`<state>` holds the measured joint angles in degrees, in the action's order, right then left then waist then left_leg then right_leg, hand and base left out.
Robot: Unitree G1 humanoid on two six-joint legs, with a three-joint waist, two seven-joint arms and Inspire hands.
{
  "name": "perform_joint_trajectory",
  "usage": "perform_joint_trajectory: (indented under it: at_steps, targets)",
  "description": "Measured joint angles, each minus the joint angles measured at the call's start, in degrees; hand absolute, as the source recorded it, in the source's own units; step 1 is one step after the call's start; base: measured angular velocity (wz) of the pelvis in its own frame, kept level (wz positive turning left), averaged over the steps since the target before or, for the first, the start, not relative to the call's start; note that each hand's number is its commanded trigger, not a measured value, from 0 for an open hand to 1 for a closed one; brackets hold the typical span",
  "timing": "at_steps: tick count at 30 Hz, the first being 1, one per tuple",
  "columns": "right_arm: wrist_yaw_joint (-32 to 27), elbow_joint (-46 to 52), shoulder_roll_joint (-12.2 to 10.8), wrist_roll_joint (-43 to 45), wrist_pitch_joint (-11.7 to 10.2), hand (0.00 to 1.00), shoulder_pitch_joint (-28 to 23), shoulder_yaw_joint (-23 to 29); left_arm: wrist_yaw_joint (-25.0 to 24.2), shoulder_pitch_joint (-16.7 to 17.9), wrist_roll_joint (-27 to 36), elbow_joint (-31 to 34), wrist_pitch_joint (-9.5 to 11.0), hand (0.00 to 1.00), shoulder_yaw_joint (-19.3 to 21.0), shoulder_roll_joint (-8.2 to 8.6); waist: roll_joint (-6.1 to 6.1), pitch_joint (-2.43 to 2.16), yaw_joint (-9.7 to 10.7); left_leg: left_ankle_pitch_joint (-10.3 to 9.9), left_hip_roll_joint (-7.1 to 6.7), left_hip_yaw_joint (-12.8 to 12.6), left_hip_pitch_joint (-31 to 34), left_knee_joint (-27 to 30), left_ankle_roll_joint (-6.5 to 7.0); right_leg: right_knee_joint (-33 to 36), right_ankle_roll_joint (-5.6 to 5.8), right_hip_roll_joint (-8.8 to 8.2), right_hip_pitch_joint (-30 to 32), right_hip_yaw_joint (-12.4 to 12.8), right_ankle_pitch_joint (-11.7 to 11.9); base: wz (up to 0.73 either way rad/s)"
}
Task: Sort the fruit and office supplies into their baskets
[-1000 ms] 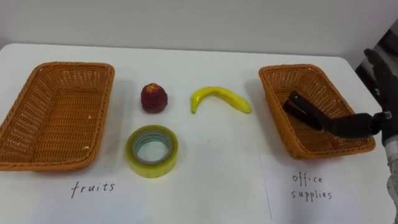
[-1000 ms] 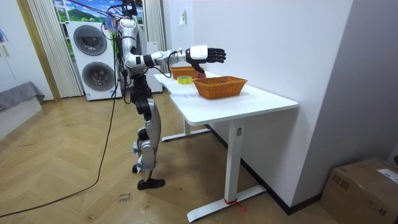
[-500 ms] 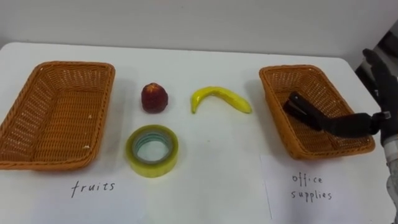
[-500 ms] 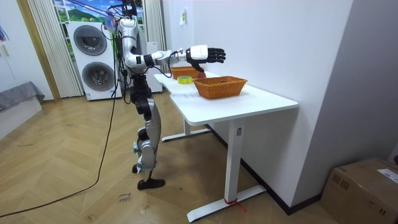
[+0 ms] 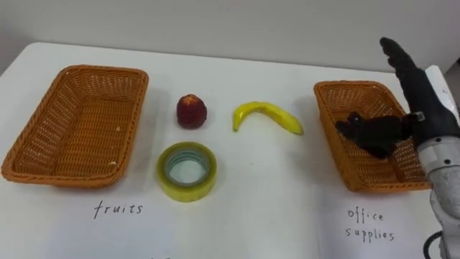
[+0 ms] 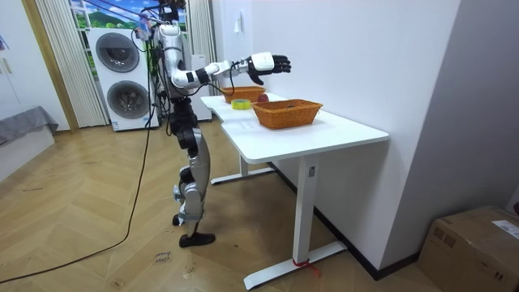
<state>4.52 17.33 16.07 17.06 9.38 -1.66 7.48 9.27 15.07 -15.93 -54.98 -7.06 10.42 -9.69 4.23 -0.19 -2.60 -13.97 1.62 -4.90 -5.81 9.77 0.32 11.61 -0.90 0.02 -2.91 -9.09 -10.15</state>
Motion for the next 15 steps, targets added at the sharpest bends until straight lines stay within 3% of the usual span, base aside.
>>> perform_joint_trajectory:
  at_steps: [5, 8, 15]
  targets:
    - [1.6, 1.3, 0.0, 0.5, 0.5, 0.0, 0.3, -3.9, 0.2, 1.2, -0.6, 2.0, -0.6, 0.0, -0.8, 0.11, -0.38, -0.18, -2.0, 0.1, -0.16, 0.7, 0.2, 0.7, 0.07, 0.1, -0.01, -0.25, -0.3, -0.9, 0.0, 0.09]
    - [2.9, 1.3, 0.0, 1.3, 0.9, 0.0, 0.7, -6.3, -0.1, 1.2, -0.5, 2.2, -1.3, 0.0, -2.0, 0.1, -0.52, -0.09, -2.9, 0.3, -0.47, 1.4, 0.6, 0.9, 0.35, 0.2, 0.01, -0.84, -0.3, -2.7, 0.0, 0.15]
    - [5.1, -1.7, 0.0, -1.7, 1.0, 0.0, 5.1, -12.9, -1.4, 0.7, -0.5, 1.3, -1.3, 0.0, -4.5, -0.25, 0.59, 0.28, -6.0, 0.3, -0.76, 3.5, 1.6, 2.0, 0.37, 0.0, 0.09, -0.97, -0.9, -4.0, 0.1, 0.13]
